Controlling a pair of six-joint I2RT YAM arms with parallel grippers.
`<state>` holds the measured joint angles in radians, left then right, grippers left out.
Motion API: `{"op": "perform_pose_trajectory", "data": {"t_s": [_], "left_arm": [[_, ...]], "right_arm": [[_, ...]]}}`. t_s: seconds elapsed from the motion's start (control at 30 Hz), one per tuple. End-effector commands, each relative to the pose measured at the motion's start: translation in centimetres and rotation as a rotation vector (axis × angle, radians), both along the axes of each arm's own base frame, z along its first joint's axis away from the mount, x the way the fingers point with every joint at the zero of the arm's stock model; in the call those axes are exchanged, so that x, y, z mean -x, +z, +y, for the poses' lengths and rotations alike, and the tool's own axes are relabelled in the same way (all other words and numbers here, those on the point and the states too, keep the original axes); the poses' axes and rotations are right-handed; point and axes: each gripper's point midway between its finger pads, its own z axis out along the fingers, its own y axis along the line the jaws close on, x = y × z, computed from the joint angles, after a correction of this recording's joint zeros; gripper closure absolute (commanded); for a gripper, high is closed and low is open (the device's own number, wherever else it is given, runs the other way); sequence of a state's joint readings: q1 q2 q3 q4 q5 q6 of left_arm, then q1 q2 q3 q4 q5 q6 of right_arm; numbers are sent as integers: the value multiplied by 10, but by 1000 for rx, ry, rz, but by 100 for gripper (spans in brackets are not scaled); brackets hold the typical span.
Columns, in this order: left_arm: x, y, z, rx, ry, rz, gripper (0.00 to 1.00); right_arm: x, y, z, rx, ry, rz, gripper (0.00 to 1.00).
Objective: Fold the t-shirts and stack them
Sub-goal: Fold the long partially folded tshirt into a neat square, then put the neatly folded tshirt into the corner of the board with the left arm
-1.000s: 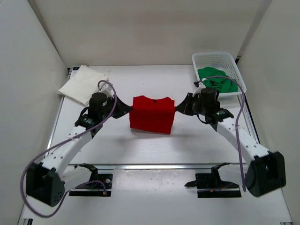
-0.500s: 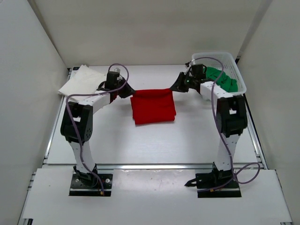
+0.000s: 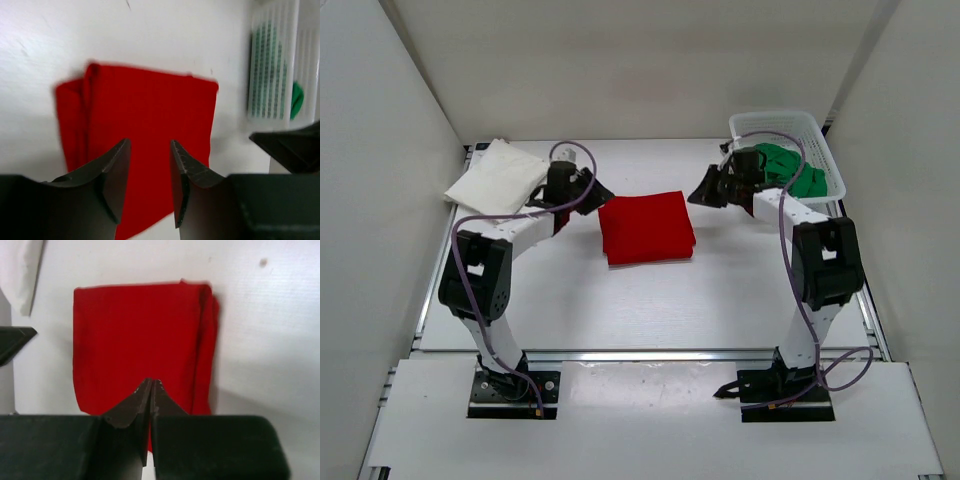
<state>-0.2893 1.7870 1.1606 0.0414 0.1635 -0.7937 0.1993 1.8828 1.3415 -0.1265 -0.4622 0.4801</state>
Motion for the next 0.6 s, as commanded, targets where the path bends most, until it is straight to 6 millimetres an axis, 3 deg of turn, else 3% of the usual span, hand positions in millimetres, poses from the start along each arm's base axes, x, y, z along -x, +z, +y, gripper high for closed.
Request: {"op": "perform_pose_trajectory", "data": {"t_s": [0.0,0.1,0.17,0.2,0.27,0.3,0.37,0.47,0.57], "left_arm": [[31,-7,-11,-38,-40,-24,51],[50,-23,6,-40,-12,-7,44],[67,-40,20,-50,1,25,40],[70,-42,22,-47,-4,24,36],[82,-57,29,-43,-8,50,28],[82,-59,30,-41,-14,40,24],[89,-73,22,-5,-70,76,20],[84,-89,7,-19,-128,114,15],[74,-102,-4,-28,-137,135,19]], "right_arm": [[26,6,19,-88,26,-68,100],[56,5,23,-110,36,-99,100],[71,19,22,-115,39,-168,95],[86,4,20,-102,32,-137,89],[111,2,17,-85,30,-172,69],[117,5,19,-87,29,-185,63],[143,2,19,-85,44,-199,51],[174,-8,25,-81,82,-192,45],[193,-20,21,-82,85,-172,45]]}}
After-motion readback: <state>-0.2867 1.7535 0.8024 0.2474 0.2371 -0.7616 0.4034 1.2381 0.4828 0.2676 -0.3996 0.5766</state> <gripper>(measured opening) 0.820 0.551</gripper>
